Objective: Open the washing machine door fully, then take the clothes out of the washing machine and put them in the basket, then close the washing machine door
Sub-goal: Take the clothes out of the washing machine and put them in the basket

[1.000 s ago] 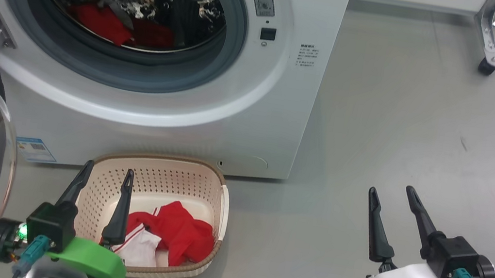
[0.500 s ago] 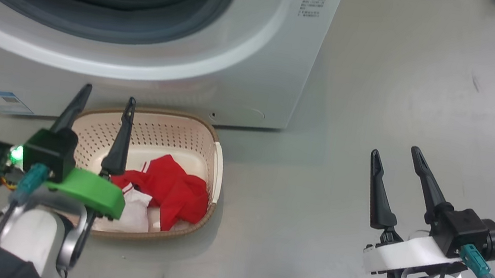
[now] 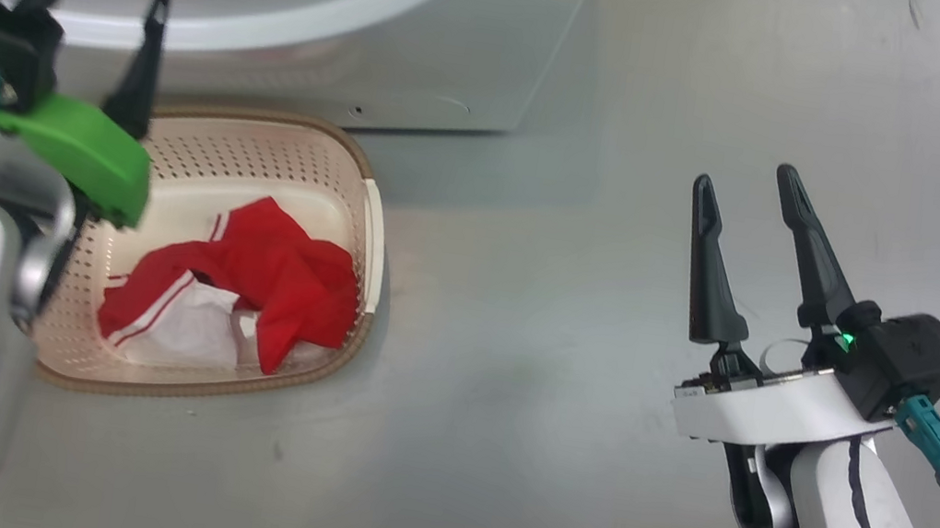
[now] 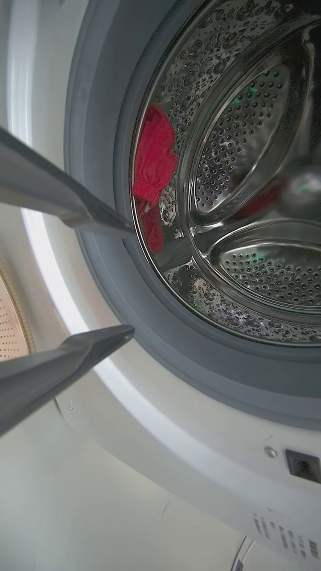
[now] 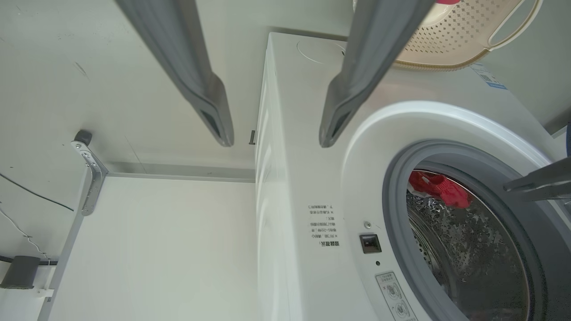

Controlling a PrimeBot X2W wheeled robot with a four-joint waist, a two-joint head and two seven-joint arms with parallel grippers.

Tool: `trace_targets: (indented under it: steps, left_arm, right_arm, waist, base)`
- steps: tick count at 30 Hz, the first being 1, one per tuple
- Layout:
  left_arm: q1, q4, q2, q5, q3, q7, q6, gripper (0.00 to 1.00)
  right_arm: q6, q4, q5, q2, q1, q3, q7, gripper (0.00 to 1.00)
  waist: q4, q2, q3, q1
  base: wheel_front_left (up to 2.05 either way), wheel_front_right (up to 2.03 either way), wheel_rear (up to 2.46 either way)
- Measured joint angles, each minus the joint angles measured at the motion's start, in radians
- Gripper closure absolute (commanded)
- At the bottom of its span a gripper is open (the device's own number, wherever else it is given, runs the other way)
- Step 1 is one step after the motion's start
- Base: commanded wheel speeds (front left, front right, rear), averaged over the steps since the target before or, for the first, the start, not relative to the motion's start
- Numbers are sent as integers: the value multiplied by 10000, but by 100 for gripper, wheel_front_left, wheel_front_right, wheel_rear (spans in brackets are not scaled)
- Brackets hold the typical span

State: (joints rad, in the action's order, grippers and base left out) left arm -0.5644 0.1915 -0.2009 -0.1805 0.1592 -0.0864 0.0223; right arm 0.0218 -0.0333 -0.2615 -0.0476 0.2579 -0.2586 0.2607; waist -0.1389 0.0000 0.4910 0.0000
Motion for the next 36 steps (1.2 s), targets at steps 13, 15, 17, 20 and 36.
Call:
trace_targets:
  steps: [13,15,17,20,36]
  left_arm:
    - [-3070,539,-1923,502,-968,-1783,288,0]
    - [-3402,708,-2163,508,-1055,-1942,368,0]
    - [-3631,897,-2422,523,-1154,-2067,447,0]
    - [-3919,1099,-2706,512,-1312,-2272,508,0]
    - [-5755,2113,-3544,719,-1202,-3014,731,0]
  right_arm:
    - [-351,560,-1363,-17,1246,-972,0,0]
    - [-458,575,-1511,-17,1404,-1049,-2,0]
    - [-506,575,-1649,-19,1536,-1177,0,0]
    - [-568,579,-1712,-13,1654,-1304,0,0]
    - [-759,504,-1802,-12,1782,-1634,0,0]
  waist:
    - [-1010,0,1770,1]
    - [-1211,0,1996,1]
    - [-1432,0,2189,1]
    - [-1767,0,2424,1]
    - [-2415,0,3204,1]
  base:
    - [0,0,0]
    - [0,0,0]
    - [0,0,0]
    - [0,0,0]
    - [0,0,0]
